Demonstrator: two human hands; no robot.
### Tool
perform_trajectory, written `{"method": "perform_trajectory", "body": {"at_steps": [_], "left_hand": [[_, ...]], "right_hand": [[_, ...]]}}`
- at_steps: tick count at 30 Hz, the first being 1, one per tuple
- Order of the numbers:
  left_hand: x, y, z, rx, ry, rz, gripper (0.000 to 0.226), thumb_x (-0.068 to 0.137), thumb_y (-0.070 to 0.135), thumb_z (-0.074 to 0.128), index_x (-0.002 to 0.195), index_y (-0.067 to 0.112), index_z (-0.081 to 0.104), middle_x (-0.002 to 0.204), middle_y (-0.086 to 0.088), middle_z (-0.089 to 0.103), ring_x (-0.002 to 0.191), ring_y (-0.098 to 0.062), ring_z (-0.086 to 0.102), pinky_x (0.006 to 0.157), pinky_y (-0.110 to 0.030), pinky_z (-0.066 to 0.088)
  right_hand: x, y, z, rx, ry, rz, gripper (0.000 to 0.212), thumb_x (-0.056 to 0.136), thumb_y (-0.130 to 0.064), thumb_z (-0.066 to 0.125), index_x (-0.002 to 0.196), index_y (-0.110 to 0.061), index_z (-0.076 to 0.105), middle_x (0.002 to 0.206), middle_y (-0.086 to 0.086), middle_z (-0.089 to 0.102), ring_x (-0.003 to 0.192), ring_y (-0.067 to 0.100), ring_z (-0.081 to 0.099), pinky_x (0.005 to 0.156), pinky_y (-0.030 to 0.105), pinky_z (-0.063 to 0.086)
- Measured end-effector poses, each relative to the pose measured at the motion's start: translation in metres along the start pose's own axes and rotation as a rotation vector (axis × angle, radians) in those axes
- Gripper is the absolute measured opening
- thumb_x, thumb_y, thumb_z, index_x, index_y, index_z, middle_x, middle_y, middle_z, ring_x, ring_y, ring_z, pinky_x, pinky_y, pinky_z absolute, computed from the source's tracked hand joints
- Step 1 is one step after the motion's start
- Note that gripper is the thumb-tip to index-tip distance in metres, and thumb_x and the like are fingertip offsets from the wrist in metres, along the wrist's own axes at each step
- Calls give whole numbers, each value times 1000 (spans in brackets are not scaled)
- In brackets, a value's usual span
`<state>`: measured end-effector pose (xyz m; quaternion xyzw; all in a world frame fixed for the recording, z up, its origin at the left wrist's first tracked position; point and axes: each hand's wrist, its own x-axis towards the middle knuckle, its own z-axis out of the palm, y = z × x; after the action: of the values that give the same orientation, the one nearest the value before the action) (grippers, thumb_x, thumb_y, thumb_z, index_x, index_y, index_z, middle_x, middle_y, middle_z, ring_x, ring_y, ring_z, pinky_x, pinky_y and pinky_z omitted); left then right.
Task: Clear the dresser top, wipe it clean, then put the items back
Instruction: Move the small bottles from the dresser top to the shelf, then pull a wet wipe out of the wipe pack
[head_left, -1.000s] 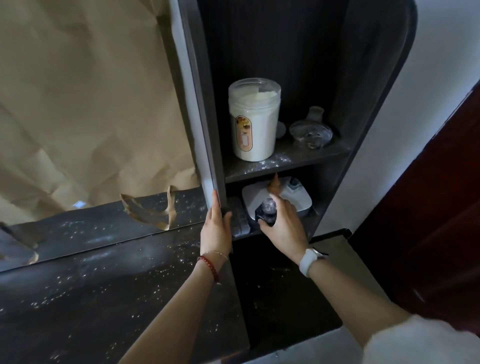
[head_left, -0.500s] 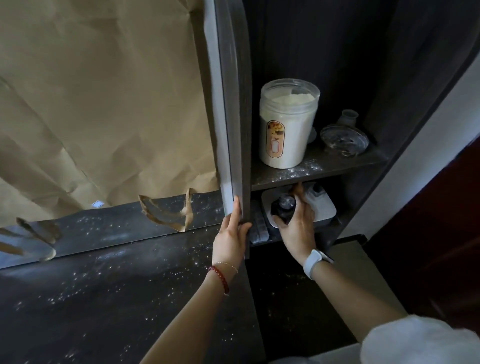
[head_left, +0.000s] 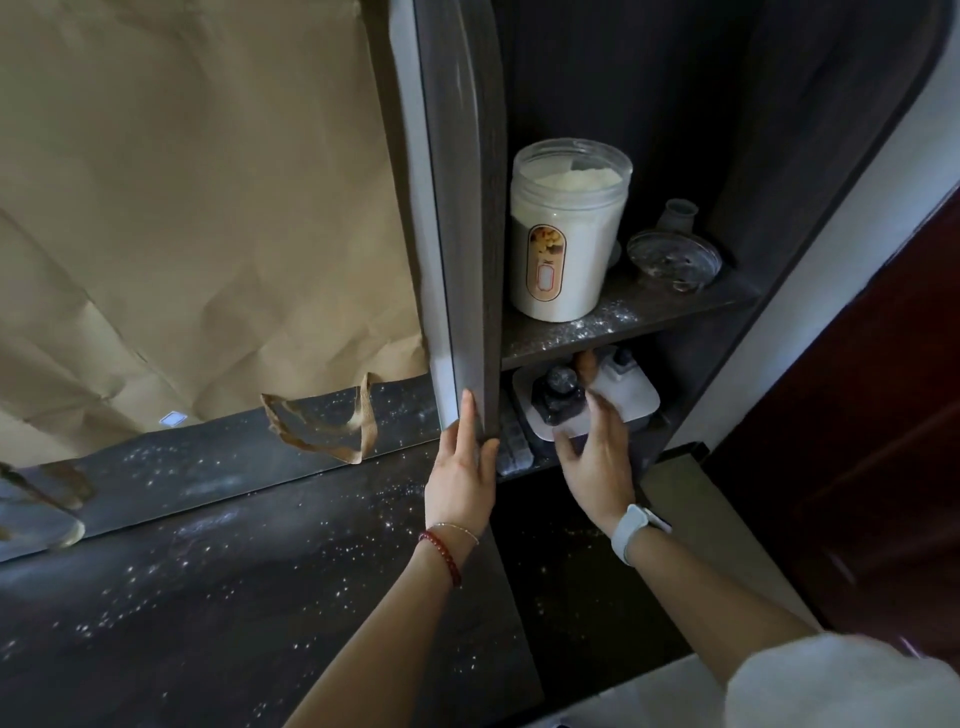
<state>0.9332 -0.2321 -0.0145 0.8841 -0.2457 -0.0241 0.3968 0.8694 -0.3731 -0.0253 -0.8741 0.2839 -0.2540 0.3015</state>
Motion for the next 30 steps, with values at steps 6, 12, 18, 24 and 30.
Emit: {"method": "perform_trajectory", "body": {"at_steps": [6, 12, 18, 24, 30], "left_hand": [[-60, -20, 24, 1, -214, -87, 58, 90, 21, 51, 141, 13, 25, 142, -14, 32, 128, -30, 35, 104, -41, 35], [-115, -2, 67, 288, -667, 109, 45, 94, 34, 39, 136, 21, 34, 146, -2, 29, 133, -22, 25, 108, -39, 25], [-162, 78, 138, 414, -887, 518, 43, 94, 31, 37, 135, 18, 37, 143, -5, 36, 130, -24, 33, 106, -39, 30], [-279, 175, 215, 363, -1066, 828, 41, 93, 27, 39, 132, 14, 40, 139, -7, 42, 124, -24, 39, 103, -36, 32], [-455, 267, 287, 366, -1283, 1024, 41, 94, 27, 38, 133, 16, 38, 138, -6, 42, 124, -23, 40, 101, -33, 32]], "right_hand": [[-93, 36, -14, -117, -130, 73, 38, 86, -12, 59, 122, -4, 52, 130, 18, 52, 127, 33, 40, 103, 43, 36], [-191, 74, -57, -157, -211, 453, 33, 88, -17, 49, 117, -3, 57, 120, 17, 59, 119, 33, 49, 100, 40, 38], [-284, 122, -148, -177, 47, 794, 37, 84, -20, 47, 114, -1, 60, 113, 21, 62, 110, 38, 53, 96, 44, 42], [-403, 167, -249, -193, 323, 1032, 33, 89, -12, 52, 121, -6, 54, 123, 14, 57, 119, 33, 46, 98, 40, 37], [-562, 217, -346, -183, 574, 1272, 31, 87, -9, 55, 117, -4, 57, 118, 16, 60, 112, 37, 51, 95, 43, 40]]}}
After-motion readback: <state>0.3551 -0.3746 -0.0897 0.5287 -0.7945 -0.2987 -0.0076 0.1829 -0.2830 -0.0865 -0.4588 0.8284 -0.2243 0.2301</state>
